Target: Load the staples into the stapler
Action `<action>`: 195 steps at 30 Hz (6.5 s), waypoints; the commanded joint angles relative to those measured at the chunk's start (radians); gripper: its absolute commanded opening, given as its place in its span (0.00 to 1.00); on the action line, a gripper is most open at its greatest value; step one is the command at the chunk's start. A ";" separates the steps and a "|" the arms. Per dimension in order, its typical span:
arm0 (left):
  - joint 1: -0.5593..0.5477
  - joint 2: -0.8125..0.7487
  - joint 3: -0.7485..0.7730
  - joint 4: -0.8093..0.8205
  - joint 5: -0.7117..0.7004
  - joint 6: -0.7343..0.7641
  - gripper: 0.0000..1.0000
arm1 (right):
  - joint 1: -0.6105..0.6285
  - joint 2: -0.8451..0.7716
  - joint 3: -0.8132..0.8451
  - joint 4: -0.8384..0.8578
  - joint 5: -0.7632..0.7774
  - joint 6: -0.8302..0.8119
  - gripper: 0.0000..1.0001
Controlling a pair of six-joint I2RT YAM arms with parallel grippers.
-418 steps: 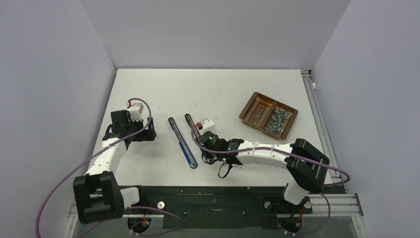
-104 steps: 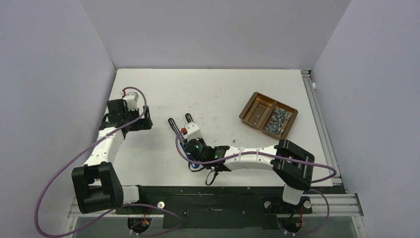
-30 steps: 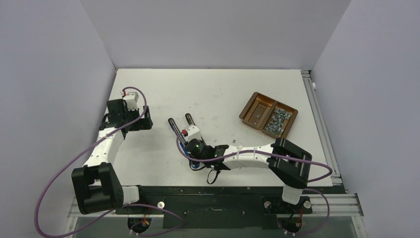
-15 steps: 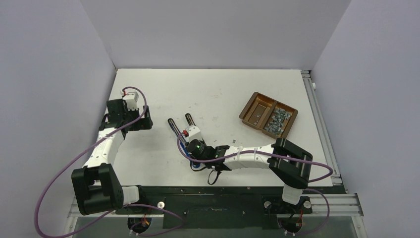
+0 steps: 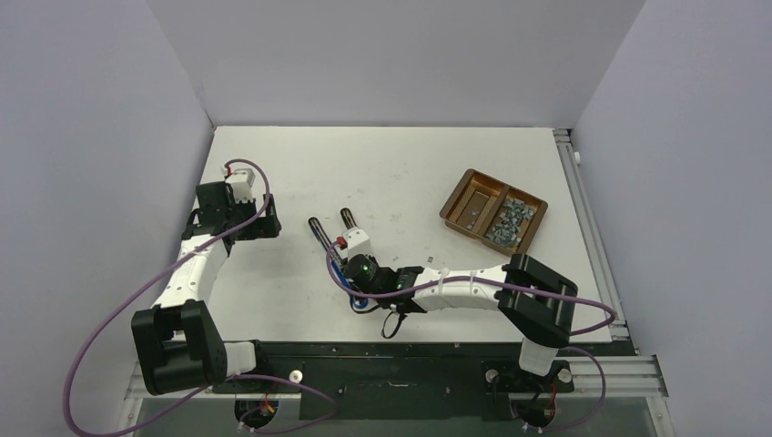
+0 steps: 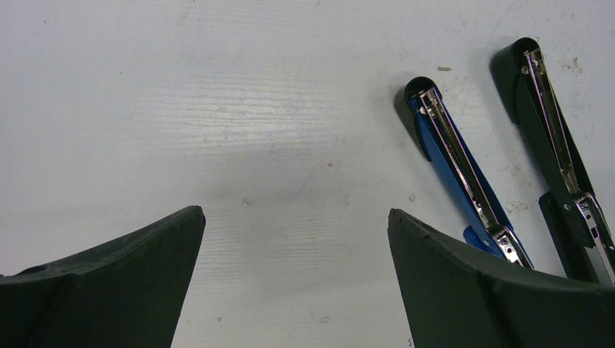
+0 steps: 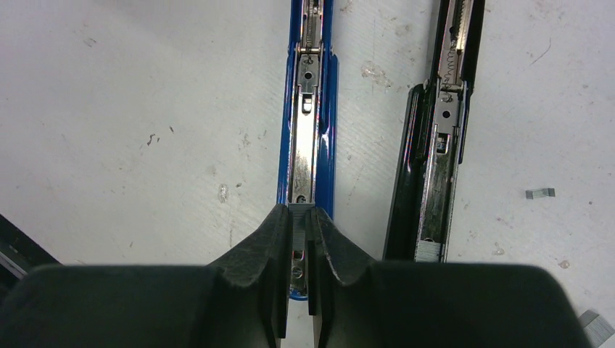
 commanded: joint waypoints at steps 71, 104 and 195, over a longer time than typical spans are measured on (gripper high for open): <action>0.007 -0.037 0.023 0.004 0.016 0.010 0.96 | -0.011 0.023 0.077 -0.062 -0.004 -0.017 0.26; 0.007 -0.027 0.045 0.000 0.020 0.006 0.96 | -0.037 0.065 0.154 -0.190 -0.168 -0.083 0.35; 0.017 -0.045 0.040 0.009 0.012 -0.002 0.96 | 0.047 0.142 0.289 -0.285 0.024 -0.164 0.38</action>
